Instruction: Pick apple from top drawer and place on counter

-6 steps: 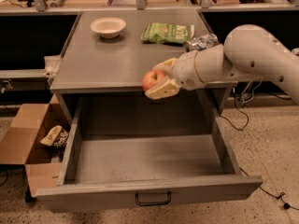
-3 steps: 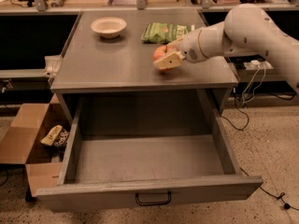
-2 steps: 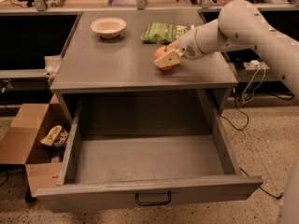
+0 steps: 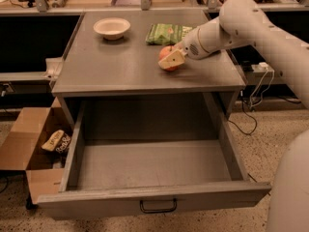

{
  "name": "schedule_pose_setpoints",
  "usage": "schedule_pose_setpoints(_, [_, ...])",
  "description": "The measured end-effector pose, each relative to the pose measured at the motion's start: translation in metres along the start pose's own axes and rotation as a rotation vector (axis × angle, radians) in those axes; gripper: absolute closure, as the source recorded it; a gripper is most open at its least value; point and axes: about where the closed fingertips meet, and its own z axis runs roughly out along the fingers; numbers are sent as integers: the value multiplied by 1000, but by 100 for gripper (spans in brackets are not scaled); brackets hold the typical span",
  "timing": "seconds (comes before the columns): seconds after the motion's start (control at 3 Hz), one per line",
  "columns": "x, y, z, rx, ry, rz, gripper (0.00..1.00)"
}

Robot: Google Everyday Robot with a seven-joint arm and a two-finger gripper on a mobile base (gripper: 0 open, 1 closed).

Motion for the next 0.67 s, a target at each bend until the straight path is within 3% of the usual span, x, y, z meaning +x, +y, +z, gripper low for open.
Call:
schedule_pose_setpoints(0.33, [1, -2, 3, -1, 9, 7, 100])
schedule_pose_setpoints(0.67, [1, -3, 4, -1, 5, 8, 86])
